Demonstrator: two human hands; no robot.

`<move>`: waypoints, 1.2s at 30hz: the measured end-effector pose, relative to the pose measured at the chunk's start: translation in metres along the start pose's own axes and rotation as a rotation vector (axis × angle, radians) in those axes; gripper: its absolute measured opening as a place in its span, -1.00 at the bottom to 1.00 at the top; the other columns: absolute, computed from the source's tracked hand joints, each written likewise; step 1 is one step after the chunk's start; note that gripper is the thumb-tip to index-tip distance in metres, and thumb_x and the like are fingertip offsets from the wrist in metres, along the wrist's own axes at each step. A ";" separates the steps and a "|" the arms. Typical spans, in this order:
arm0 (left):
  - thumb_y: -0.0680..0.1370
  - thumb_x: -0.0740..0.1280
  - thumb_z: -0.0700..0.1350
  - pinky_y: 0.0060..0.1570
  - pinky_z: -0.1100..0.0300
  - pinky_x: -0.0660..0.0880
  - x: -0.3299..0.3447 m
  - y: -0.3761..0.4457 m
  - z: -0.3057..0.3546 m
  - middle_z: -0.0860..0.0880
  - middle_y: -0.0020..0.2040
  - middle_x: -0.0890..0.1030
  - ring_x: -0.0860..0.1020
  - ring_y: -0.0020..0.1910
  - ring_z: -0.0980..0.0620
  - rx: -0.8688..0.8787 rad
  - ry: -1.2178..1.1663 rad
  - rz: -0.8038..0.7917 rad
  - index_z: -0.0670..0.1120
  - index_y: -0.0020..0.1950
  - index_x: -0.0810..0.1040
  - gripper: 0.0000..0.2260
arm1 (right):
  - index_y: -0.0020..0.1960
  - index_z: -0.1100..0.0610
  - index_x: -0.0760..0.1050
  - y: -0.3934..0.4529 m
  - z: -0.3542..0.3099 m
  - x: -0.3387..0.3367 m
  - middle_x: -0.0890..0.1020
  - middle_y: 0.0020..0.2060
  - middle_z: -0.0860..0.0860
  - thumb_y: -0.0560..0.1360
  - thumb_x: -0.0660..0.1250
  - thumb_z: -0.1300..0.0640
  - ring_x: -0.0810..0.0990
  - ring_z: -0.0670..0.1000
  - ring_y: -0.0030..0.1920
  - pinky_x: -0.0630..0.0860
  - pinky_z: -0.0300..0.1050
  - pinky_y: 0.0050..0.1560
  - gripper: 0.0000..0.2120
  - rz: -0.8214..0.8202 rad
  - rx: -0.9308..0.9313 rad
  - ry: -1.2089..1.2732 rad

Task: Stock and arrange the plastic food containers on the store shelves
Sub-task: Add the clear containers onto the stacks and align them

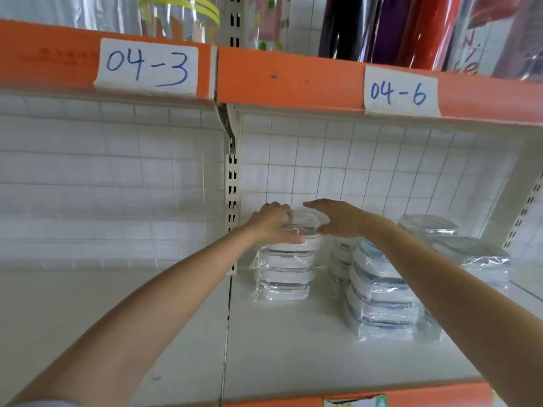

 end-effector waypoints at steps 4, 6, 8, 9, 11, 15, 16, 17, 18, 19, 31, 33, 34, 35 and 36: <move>0.31 0.53 0.16 0.36 -0.05 0.26 0.001 -0.002 -0.023 -0.08 0.41 0.18 0.19 0.41 -0.10 -0.062 -0.012 -0.112 0.01 0.49 0.18 -0.14 | 0.51 0.05 0.14 0.002 -0.006 0.022 0.24 0.47 -0.01 0.55 0.27 0.16 0.20 -0.02 0.45 0.03 -0.22 0.37 -0.43 -0.048 -0.047 -0.101; 0.28 0.55 0.16 0.32 0.03 0.32 0.003 -0.007 -0.038 -0.11 0.40 0.18 0.27 0.38 -0.11 -0.128 -0.055 -0.140 -0.02 0.51 0.08 -0.04 | 0.48 0.04 0.22 0.004 -0.009 0.024 0.32 0.43 0.04 0.55 0.27 0.12 0.26 0.02 0.41 0.07 -0.20 0.33 -0.48 0.011 -0.053 -0.122; 0.28 0.55 0.14 0.22 0.07 0.42 0.006 -0.012 -0.049 -0.12 0.37 0.31 0.38 0.30 -0.09 -0.169 -0.137 -0.115 -0.08 0.49 0.12 -0.06 | 0.44 0.00 0.29 0.005 -0.010 0.024 0.38 0.35 0.09 0.55 0.28 0.07 0.33 0.13 0.32 0.18 -0.10 0.31 -0.52 0.085 -0.022 -0.106; 0.30 0.55 0.12 0.15 0.07 0.47 0.007 -0.014 -0.053 -0.10 0.35 0.38 0.42 0.27 -0.07 -0.182 -0.190 -0.086 -0.09 0.47 0.16 -0.11 | 0.43 -0.03 0.30 0.006 -0.010 0.024 0.39 0.33 0.10 0.55 0.27 0.06 0.34 0.16 0.29 0.22 -0.05 0.30 -0.54 0.113 -0.003 -0.096; 0.32 0.55 0.07 0.08 0.06 0.49 0.009 -0.017 -0.057 -0.07 0.32 0.44 0.45 0.24 -0.06 -0.202 -0.288 -0.032 -0.07 0.44 0.22 -0.18 | 0.41 -0.07 0.32 0.009 -0.011 0.026 0.42 0.30 0.09 0.55 0.26 0.04 0.34 0.16 0.28 0.30 0.00 0.27 -0.57 0.146 0.024 -0.084; 0.31 0.56 0.06 0.06 0.14 0.44 0.014 -0.019 -0.059 -0.06 0.28 0.47 0.45 0.20 -0.01 -0.227 -0.335 0.042 -0.08 0.42 0.28 -0.22 | 0.41 -0.09 0.31 0.011 -0.009 0.029 0.45 0.30 0.04 0.52 0.30 -0.01 0.36 0.13 0.28 0.33 -0.02 0.22 -0.52 0.134 0.050 -0.094; 0.30 0.56 0.06 0.01 0.18 0.40 0.016 -0.019 -0.057 -0.06 0.26 0.48 0.46 0.17 0.01 -0.230 -0.344 0.071 -0.10 0.41 0.29 -0.22 | 0.41 -0.09 0.31 0.012 -0.008 0.030 0.45 0.30 0.03 0.49 0.34 -0.04 0.37 0.12 0.27 0.34 -0.03 0.20 -0.49 0.129 0.057 -0.101; 0.30 0.57 0.06 -0.02 0.22 0.36 0.017 -0.019 -0.056 -0.04 0.24 0.49 0.46 0.12 0.04 -0.239 -0.361 0.098 -0.11 0.40 0.30 -0.22 | 0.40 -0.08 0.31 0.012 -0.008 0.031 0.46 0.29 0.02 0.46 0.37 -0.06 0.37 0.12 0.27 0.35 -0.03 0.17 -0.46 0.131 0.068 -0.106; 0.30 0.57 0.05 -0.05 0.25 0.33 0.019 -0.019 -0.054 -0.01 0.23 0.49 0.44 0.08 0.07 -0.254 -0.379 0.121 -0.11 0.41 0.30 -0.22 | 0.38 -0.07 0.32 0.012 -0.008 0.032 0.46 0.27 0.02 0.44 0.39 -0.06 0.37 0.12 0.26 0.36 -0.02 0.14 -0.45 0.141 0.086 -0.110; 0.29 0.57 0.05 -0.06 0.27 0.30 0.021 -0.019 -0.054 0.03 0.20 0.47 0.41 0.05 0.10 -0.272 -0.394 0.135 -0.11 0.41 0.29 -0.21 | 0.36 -0.07 0.32 0.013 -0.008 0.034 0.46 0.26 0.03 0.43 0.40 -0.04 0.36 0.12 0.26 0.38 -0.01 0.11 -0.46 0.155 0.107 -0.110; 0.49 0.34 -0.04 -0.21 0.17 0.45 0.031 -0.044 -0.044 -0.07 -0.02 0.57 0.55 0.00 -0.09 -0.233 0.060 0.021 -0.16 0.25 0.36 -0.61 | 0.39 -0.02 0.26 0.010 -0.006 0.044 0.43 0.32 0.00 0.51 0.33 0.06 0.33 0.11 0.32 0.29 0.07 0.28 -0.51 0.161 0.160 -0.153; 0.51 0.28 -0.06 -0.20 0.12 0.43 0.027 -0.057 -0.042 -0.09 0.02 0.57 0.55 0.03 -0.15 -0.216 0.201 0.019 -0.14 0.22 0.36 -0.67 | 0.39 0.00 0.28 0.007 -0.011 0.038 0.43 0.32 -0.01 0.51 0.29 0.14 0.32 0.08 0.33 0.27 0.05 0.28 -0.53 0.179 0.139 -0.204; 0.53 0.26 -0.06 -0.19 0.10 0.43 0.024 -0.065 -0.041 -0.11 0.04 0.56 0.55 0.04 -0.17 -0.201 0.254 0.025 -0.13 0.23 0.37 -0.69 | 0.38 0.02 0.30 0.005 -0.017 0.036 0.42 0.32 -0.01 0.51 0.27 0.18 0.31 0.07 0.33 0.27 0.03 0.27 -0.54 0.212 0.117 -0.225; 0.53 0.25 -0.06 -0.18 0.09 0.43 0.021 -0.074 -0.039 -0.12 0.05 0.56 0.55 0.04 -0.18 -0.191 0.296 0.027 -0.13 0.23 0.38 -0.70 | 0.38 0.05 0.31 0.000 -0.024 0.034 0.41 0.33 0.01 0.50 0.25 0.20 0.30 0.07 0.34 0.27 0.01 0.26 -0.54 0.252 0.086 -0.242; 0.54 0.25 -0.06 -0.15 0.07 0.44 0.019 -0.083 -0.039 -0.13 0.07 0.56 0.54 0.05 -0.18 -0.190 0.334 0.022 -0.14 0.22 0.39 -0.70 | 0.37 0.07 0.32 -0.005 -0.033 0.035 0.40 0.33 0.03 0.49 0.23 0.22 0.29 0.08 0.34 0.26 0.00 0.26 -0.55 0.290 0.047 -0.260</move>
Point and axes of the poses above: each hand's wrist, its own y-axis towards the middle knuckle, its own x-axis out of the palm, z = x × y, the point moved 5 cm from there along y, towards the middle knuckle
